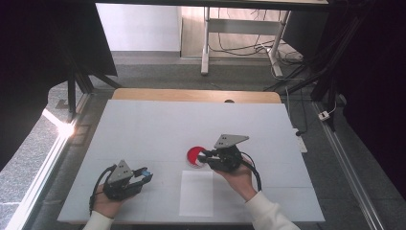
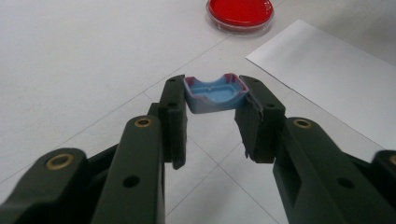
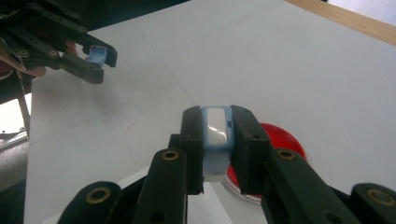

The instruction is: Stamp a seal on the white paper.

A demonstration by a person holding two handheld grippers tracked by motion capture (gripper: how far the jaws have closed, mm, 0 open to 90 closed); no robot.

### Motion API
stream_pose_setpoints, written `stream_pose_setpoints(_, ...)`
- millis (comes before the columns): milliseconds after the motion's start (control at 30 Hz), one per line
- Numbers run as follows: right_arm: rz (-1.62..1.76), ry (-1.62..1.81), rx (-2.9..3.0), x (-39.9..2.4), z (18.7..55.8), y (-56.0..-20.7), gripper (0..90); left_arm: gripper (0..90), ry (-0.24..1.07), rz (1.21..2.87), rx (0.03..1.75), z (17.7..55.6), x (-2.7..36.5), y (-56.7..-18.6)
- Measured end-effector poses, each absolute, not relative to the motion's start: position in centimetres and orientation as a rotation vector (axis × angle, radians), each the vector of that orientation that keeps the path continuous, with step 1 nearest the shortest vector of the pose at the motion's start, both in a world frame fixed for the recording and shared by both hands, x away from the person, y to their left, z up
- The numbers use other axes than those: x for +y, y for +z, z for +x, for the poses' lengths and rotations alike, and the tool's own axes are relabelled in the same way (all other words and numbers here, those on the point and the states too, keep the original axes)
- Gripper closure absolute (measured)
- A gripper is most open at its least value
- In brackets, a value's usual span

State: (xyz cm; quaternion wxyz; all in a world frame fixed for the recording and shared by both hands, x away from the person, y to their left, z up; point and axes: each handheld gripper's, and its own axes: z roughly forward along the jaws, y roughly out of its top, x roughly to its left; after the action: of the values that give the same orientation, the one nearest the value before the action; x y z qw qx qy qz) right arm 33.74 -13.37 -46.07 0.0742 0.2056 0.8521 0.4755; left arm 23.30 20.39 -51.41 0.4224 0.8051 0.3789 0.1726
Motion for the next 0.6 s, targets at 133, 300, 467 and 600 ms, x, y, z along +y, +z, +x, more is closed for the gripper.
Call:
stream_pose_setpoints(133,0.614,1.432,2.570,-13.3,33.6,-46.1,74.8,64.2,0.431,2.016,0.948,23.3,20.4,-51.4)
stream_pose_setpoints(300,0.608,1.429,2.582,-13.2,33.3,-46.3,74.8,64.1,0.430,2.018,0.948,23.3,20.4,-51.5)
stream_pose_setpoints(467,0.600,1.424,2.600,-13.0,33.0,-46.4,74.8,64.1,0.431,2.016,0.950,23.3,20.3,-51.4)
stream_pose_setpoints(600,0.589,1.421,2.615,-12.9,32.6,-46.5,74.7,64.1,0.431,2.015,0.950,23.3,20.4,-51.4)
